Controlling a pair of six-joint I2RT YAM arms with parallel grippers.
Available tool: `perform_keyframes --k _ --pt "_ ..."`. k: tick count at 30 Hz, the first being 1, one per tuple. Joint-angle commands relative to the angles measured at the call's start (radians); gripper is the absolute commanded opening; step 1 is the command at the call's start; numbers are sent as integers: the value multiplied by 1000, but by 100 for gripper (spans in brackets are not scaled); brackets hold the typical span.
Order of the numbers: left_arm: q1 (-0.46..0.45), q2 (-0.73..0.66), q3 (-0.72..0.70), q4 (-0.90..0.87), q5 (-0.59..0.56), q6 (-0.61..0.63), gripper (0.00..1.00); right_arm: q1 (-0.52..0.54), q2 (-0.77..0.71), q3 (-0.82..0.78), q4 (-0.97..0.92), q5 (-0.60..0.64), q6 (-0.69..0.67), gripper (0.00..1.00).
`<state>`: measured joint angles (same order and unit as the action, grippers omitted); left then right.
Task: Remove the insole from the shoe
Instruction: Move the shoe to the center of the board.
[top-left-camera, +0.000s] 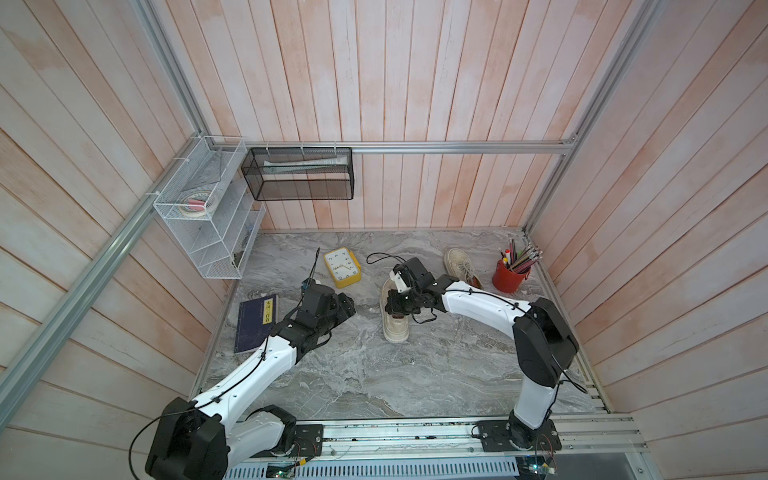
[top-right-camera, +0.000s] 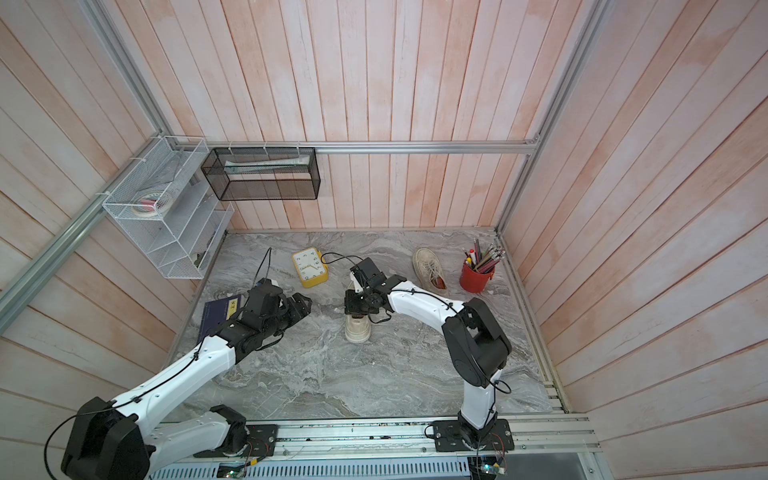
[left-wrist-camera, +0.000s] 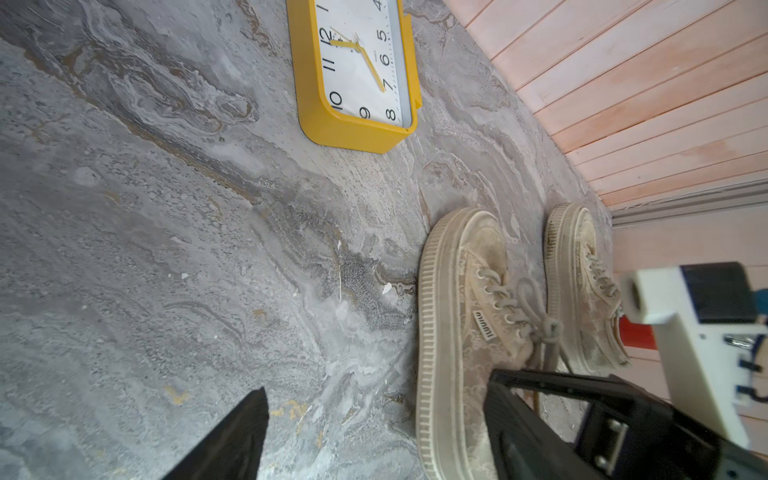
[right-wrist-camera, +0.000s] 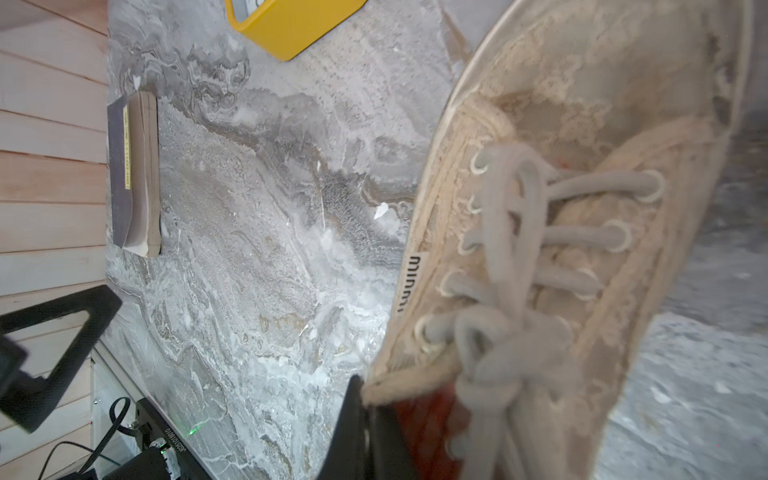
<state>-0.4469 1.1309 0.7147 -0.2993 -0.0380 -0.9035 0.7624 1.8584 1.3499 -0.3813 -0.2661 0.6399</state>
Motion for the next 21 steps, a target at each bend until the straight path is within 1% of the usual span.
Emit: perform_keyframes --k 1,2,6,9,11,14,17,21 --pt "6 -33 -32 -2 6 26 85 18 47 62 -18 11 0 0" --pt "6 -39 -39 5 16 34 85 23 59 69 -27 14 -3 4" --pt "5 -55 -49 12 56 84 85 41 68 98 -82 52 -11 26" --pt "5 -67 -35 -11 61 114 85 50 23 97 -119 109 10 35" --pt "4 -79 -32 -4 77 127 84 48 -25 77 -122 125 29 37" --pt "-6 -83 -35 23 124 161 83 49 -124 18 -96 157 64 38" --pt "-49 -53 -22 32 167 216 80 46 -222 -41 -119 230 118 38" --pt "-111 8 26 22 218 292 75 17 -319 -129 -148 258 187 36"
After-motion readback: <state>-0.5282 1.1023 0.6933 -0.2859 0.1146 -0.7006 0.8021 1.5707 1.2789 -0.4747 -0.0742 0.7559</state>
